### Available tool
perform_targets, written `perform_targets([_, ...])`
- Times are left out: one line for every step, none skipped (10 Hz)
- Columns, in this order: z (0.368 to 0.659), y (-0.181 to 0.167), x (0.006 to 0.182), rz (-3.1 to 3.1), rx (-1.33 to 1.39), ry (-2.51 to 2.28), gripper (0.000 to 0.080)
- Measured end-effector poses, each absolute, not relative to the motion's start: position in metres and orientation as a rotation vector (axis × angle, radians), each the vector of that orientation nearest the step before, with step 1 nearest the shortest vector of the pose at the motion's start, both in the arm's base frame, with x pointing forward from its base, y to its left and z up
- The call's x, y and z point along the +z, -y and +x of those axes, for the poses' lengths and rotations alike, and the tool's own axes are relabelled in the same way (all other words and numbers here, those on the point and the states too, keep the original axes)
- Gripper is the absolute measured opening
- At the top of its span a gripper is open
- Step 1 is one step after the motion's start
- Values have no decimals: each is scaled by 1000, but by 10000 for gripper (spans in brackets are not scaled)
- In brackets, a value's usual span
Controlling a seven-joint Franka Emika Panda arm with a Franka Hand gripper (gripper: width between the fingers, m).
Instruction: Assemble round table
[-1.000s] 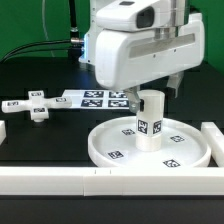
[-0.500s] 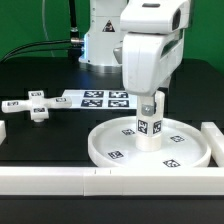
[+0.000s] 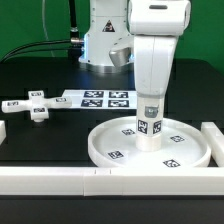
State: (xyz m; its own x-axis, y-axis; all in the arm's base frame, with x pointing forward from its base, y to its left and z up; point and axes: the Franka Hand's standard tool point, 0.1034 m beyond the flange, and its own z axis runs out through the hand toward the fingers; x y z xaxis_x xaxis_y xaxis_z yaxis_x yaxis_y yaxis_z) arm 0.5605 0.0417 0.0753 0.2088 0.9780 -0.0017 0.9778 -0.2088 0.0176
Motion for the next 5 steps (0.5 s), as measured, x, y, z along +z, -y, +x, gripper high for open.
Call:
perform_targets([560, -41, 75, 2431, 15, -1966, 486])
perform_targets([560, -41, 75, 2432, 15, -1966, 406])
perform_targets([560, -41, 75, 2432, 14, -1965, 406])
perform_targets([560, -41, 75, 2460, 15, -1930, 406])
perform_targets([560, -41, 75, 2461, 15, -1929, 406])
